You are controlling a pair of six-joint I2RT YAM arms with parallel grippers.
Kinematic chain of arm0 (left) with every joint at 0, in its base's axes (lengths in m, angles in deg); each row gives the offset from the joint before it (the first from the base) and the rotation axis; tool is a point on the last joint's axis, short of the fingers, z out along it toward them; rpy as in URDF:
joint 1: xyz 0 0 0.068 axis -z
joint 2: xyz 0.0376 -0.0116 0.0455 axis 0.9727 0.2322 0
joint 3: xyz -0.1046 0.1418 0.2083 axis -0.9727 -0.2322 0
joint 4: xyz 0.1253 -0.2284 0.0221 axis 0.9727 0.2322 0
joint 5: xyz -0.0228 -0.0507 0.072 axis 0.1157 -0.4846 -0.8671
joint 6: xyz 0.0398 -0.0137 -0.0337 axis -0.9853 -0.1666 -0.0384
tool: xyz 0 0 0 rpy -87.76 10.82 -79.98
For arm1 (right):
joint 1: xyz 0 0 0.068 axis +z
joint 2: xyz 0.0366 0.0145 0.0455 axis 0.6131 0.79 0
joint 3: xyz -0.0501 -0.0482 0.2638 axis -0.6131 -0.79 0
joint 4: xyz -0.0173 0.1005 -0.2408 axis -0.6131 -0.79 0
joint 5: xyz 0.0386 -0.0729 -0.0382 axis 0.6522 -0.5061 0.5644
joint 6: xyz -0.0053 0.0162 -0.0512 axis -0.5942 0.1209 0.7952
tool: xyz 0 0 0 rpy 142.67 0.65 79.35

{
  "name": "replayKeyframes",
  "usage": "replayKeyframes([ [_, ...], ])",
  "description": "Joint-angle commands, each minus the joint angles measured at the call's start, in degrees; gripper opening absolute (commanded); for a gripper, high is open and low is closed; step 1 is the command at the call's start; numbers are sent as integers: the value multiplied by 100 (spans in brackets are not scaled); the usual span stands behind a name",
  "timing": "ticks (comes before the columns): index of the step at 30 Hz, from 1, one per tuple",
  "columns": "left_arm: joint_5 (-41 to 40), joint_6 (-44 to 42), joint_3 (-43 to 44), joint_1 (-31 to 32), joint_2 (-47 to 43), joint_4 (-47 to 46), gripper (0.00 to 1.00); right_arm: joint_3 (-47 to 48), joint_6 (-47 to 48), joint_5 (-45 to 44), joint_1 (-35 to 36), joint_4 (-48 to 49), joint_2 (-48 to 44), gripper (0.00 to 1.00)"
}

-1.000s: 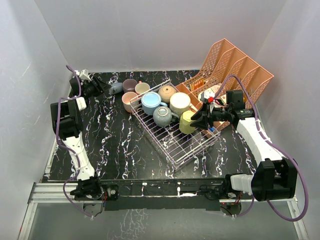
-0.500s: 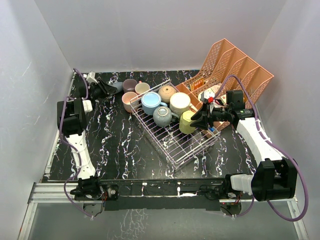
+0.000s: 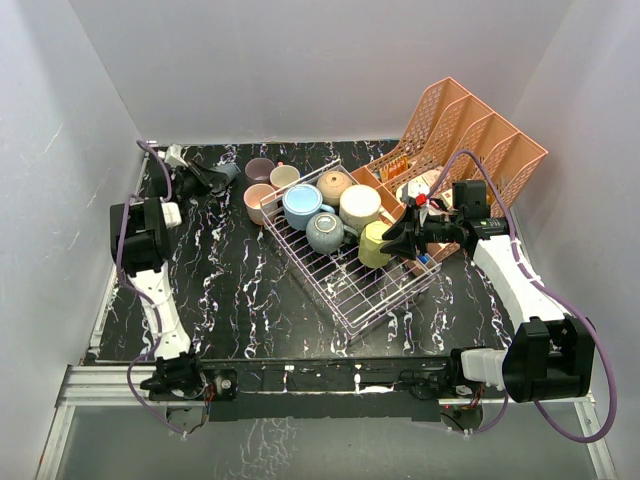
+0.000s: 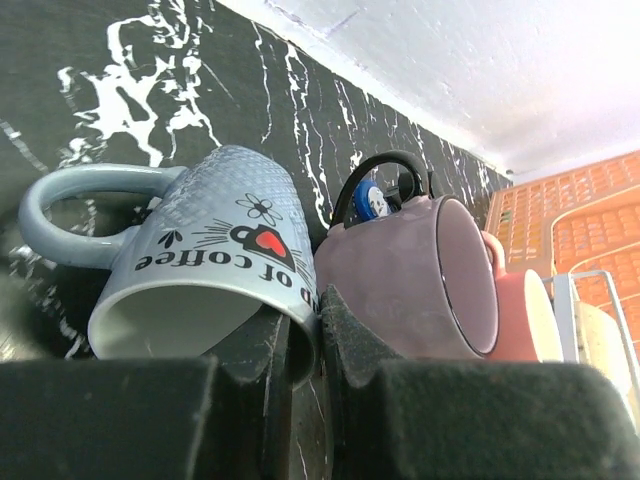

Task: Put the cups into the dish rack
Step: Pick up the cup at the center of the board, then turn the cup upside down in the dish rack.

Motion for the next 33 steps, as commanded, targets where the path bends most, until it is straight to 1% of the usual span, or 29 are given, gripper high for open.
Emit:
replayKeyframes([
  [1,-199,535,-359,-219,-1161,-703,0,-10,39,60,-21,193,-155,40],
  [4,-247,935,-805,-263,-1770,-953,0,-12,31,93,-23,192,-171,40],
  [7,-290,1411,-1456,-298,-2527,-1199,0,-36,39,130,-22,223,-222,40],
  [10,-348,2363,-2185,-321,-3367,-1607,0,-107,64,222,-32,286,-304,40],
  [13,-238,3409,-2766,-313,-4168,-1751,0,-200,110,365,-41,370,-375,40],
  [15,-222,4153,-3189,-261,-4851,-1690,0,-263,145,499,-51,419,-398,40],
  [18,-313,4717,-3665,48,-5836,-1643,0,-372,306,743,-68,442,-438,42],
  [20,-407,4822,-3791,356,-6418,-1405,0,-420,406,822,-72,452,-497,48],
  [22,-476,4815,-3805,704,-6879,-1129,0,-418,589,814,-78,388,-579,52],
  [26,-316,4872,-3710,1282,-7376,-1240,0,-78,1392,886,-78,-347,-651,57],
  [28,-114,4974,-3633,1528,-7465,-1476,0,268,2166,921,-71,-1071,-635,67],
  [30,5,5047,-3665,1856,-7508,-1856,0,711,3160,924,-76,-1861,-576,80],
  [33,271,5114,-3742,2239,-7450,-2301,0,1526,4336,991,-81,-2803,-393,99],
])
